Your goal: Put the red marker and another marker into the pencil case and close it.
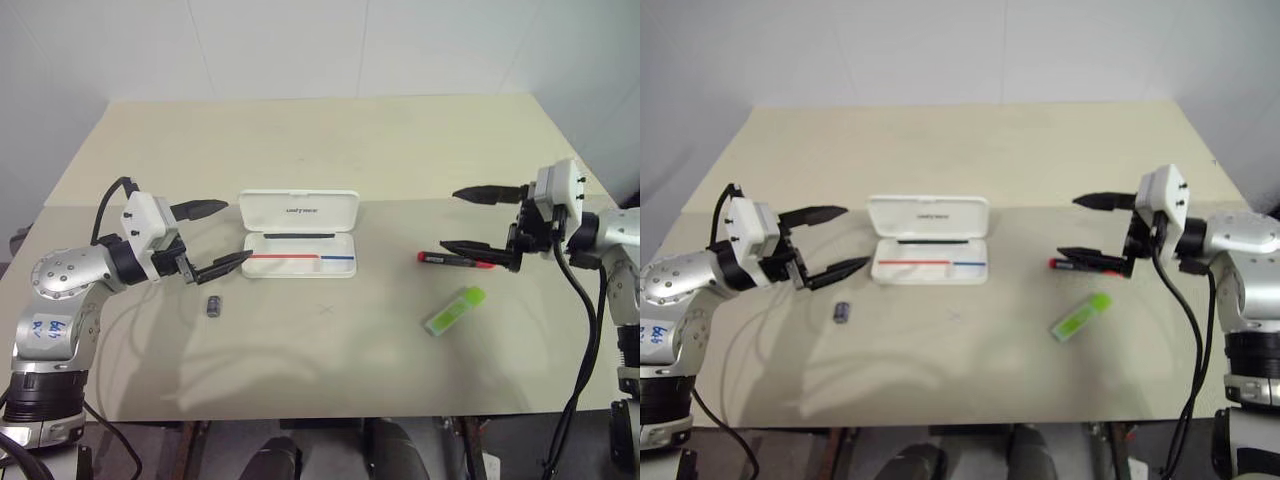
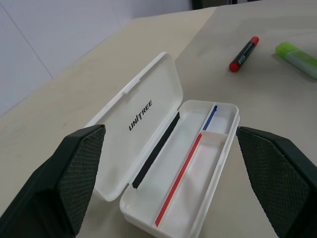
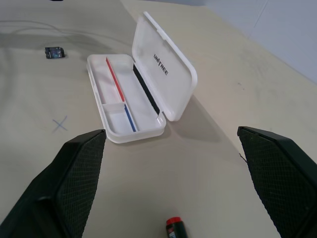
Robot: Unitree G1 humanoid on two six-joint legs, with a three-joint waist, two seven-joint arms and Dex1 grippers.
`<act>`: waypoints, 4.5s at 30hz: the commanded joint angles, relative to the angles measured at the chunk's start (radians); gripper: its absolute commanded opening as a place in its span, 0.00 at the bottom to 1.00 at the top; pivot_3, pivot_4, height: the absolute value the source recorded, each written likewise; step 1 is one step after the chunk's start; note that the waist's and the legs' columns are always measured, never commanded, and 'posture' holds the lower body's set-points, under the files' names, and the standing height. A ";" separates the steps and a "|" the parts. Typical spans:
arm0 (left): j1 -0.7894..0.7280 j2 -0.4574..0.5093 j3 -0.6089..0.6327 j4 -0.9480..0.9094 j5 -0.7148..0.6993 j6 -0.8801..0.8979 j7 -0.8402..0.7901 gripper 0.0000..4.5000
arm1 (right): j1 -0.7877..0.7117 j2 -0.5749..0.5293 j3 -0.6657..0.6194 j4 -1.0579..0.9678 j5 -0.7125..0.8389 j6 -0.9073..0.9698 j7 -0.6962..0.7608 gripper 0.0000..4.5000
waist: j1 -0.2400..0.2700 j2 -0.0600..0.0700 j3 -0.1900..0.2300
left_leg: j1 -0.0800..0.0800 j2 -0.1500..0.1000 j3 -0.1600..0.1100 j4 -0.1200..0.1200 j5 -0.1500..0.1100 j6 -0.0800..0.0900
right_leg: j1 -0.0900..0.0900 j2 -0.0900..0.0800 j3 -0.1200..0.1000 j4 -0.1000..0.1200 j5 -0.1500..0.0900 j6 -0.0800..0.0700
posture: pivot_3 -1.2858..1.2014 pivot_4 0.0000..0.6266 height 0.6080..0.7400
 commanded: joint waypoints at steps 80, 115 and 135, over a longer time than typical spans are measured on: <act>-0.410 -0.059 -0.324 0.815 0.424 -0.459 -0.302 0.65 | 0.035 0.330 0.185 -0.172 0.014 0.005 -0.152 1.00 | -0.002 -0.001 -0.001 | -0.001 0.011 0.014 0.004 -0.001 -0.004 | -0.007 0.010 0.000 0.001 0.009 -0.007 | 0.52 0.24 1.00; -0.433 -0.057 -0.380 0.781 0.459 -0.355 -0.359 0.00 | 0.012 0.341 0.186 -0.165 0.023 0.002 -0.179 1.00 | -0.004 -0.001 -0.001 | -0.001 0.011 0.016 0.009 -0.002 -0.004 | -0.007 0.011 0.001 0.003 0.011 -0.008 | 0.52 0.24 1.00; -0.227 0.015 -0.345 0.137 0.349 0.052 -0.369 0.00 | 0.084 0.147 0.093 -0.244 0.072 0.091 -0.093 1.00 | 0.000 -0.001 -0.001 | -0.004 0.011 0.017 0.009 -0.003 -0.003 | -0.009 0.010 0.000 0.002 0.011 -0.008 | 0.52 0.24 1.00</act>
